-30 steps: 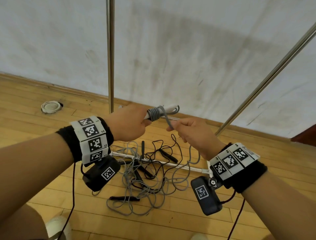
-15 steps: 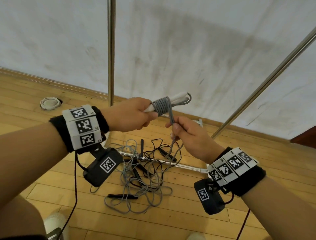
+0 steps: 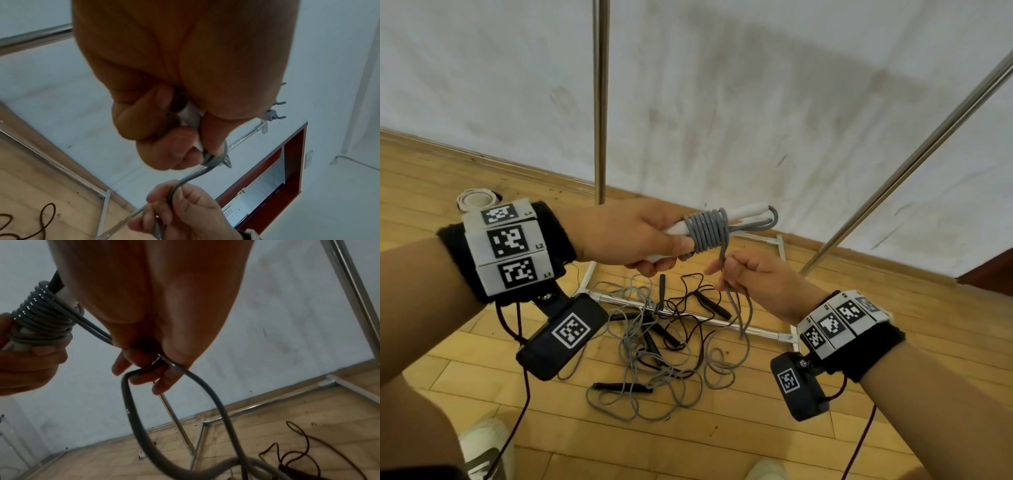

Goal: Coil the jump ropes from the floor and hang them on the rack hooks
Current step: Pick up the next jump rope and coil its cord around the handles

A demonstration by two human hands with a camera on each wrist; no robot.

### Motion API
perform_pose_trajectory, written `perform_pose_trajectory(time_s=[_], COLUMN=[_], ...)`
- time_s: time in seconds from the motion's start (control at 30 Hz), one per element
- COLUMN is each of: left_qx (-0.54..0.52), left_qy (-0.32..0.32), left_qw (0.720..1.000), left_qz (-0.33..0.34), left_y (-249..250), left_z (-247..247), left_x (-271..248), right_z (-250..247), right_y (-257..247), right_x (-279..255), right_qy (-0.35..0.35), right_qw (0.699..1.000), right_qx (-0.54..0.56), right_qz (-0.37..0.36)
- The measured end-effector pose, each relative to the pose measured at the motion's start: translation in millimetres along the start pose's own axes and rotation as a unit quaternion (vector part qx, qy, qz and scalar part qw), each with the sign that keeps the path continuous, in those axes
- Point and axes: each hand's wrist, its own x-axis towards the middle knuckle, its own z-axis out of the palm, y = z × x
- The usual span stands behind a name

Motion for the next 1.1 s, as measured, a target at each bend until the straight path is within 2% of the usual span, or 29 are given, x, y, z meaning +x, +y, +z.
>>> perform_pose_trajectory(time_s=[0.17,0.3,0.47,0.57,0.63,0.77,0.9,1.0,1.1], left_qx=[0.045,0.128,0.209,0.282,0.295,0.300,0.331,0.348,0.354], left_qy=[-0.081,-0.131,-0.150,-0.136,-0.116,-0.061,0.005,0.050,0.075], left_qw=[0.995,0.982,0.963,0.945,0.943,0.945,0.938,0.932,0.928], left_qz=[-0.022,-0.048,-0.082,-0.091,-0.101,-0.115,-0.105,-0.092,-0.085], left_y=[1.7,-0.3,-8.4,-14.8,-19.2,-26.5,-29.6,-30.2,-30.4], left_z=[5.6,15.5,27.4,31.8,32.9,29.3,24.6,22.8,22.9], left_x=[-4.4,-5.0,0.9,6.9,10.7,16.7,20.9,22.5,23.5], right_z=[-6.9,-13.8,-13.4,-13.0,-11.3,-10.7,-10.9,-10.5,-9.6], right_y=[0.1,2.5,3.0,-4.6,-11.1,-21.5,-21.8,-24.3,-25.5], right_x=[-3.3,-2.2,3.1,6.1,7.9,10.3,6.3,2.0,-0.3], right_qy=[0.011,-0.006,0.031,0.039,0.063,0.100,0.067,0.046,0.057], right_qw=[0.995,0.978,0.983,0.978,0.980,0.988,0.995,0.997,0.996], right_qx=[-0.093,-0.202,-0.180,-0.204,-0.186,-0.111,-0.048,-0.044,-0.061], right_qz=[-0.024,-0.051,-0.006,-0.012,-0.017,0.037,0.058,0.035,0.018])
